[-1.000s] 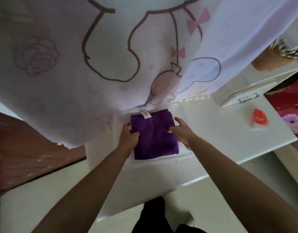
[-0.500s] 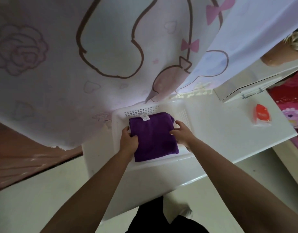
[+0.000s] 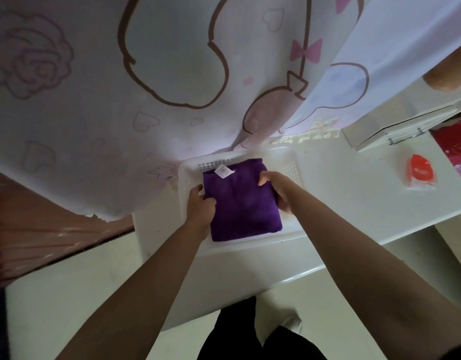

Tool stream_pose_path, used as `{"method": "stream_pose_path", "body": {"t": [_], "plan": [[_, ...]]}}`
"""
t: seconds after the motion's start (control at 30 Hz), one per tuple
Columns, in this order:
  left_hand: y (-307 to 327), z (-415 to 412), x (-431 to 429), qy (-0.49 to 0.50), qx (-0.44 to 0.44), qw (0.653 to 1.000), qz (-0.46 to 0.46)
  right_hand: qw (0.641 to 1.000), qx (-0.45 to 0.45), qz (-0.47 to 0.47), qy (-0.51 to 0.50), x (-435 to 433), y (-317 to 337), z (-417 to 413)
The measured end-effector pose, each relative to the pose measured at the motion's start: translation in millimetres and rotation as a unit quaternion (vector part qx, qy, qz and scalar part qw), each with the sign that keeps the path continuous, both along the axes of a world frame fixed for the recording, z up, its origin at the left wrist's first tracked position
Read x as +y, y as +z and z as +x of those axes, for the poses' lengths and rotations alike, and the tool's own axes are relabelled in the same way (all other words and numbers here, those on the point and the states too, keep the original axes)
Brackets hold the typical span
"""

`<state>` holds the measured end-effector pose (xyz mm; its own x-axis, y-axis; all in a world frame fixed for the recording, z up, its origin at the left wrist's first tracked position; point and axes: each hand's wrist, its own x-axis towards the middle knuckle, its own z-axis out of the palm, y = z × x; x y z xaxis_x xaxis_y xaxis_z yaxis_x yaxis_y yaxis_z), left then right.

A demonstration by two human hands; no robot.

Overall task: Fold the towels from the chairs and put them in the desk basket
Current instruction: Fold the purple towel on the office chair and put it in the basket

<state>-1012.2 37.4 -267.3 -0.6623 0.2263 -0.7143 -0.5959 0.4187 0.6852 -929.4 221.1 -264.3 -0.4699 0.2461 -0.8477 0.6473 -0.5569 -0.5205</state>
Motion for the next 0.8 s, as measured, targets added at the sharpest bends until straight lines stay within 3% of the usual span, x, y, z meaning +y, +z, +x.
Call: {"method": "stream_pose_path", "body": {"t": [0.07, 0.13, 0.2, 0.27, 0.33, 0.37, 0.43, 0.5, 0.57, 0.67, 0.8], "plan": [[-3.1, 0.1, -0.5, -0.001, 0.003, 1.000, -0.004, 1.000, 0.007, 0.018, 0.014, 1.7, 0.3, 0.5], [-7.2, -0.4, 0.2, -0.016, 0.004, 1.000, -0.017, 0.991, -0.014, 0.108, 0.077, 3.9, -2.7, 3.7], [-9.6, -0.8, 1.3, -0.036, 0.003, 0.999, -0.026, 0.964, -0.057, 0.207, 0.158, 5.6, -6.4, 8.7], [-10.8, -2.1, 2.5, -0.045, 0.010, 0.999, -0.028, 0.942, -0.081, 0.244, 0.216, 6.1, -8.1, 12.7], [-8.7, -3.0, 3.6, -0.074, 0.040, 0.996, -0.041, 0.899, -0.085, 0.300, 0.309, 6.5, -1.8, 15.4], [-7.5, -2.3, 3.2, -0.102, 0.077, 0.990, -0.058, 0.860, -0.084, 0.346, 0.365, 6.6, 2.0, 17.0], [-6.6, -1.0, -1.1, -0.205, 0.230, 0.944, -0.116, 0.760, -0.057, 0.448, 0.467, 2.7, 11.4, 20.2], [-5.1, -0.3, -5.2, -0.369, 0.369, 0.837, -0.163, 0.667, -0.008, 0.499, 0.553, -3.3, 17.0, 20.8], [-4.3, -4.5, -6.4, -0.525, 0.373, 0.744, -0.178, 0.602, 0.000, 0.491, 0.630, -6.3, 15.3, 18.0], [-7.7, -17.1, -3.5, -0.630, 0.272, 0.688, -0.237, 0.557, -0.055, 0.472, 0.681, -2.0, 2.8, 12.4], [-24.9, -19.2, 9.2, -0.642, 0.258, 0.668, -0.274, 0.582, -0.073, 0.463, 0.665, 6.8, -15.3, 11.4]]}}
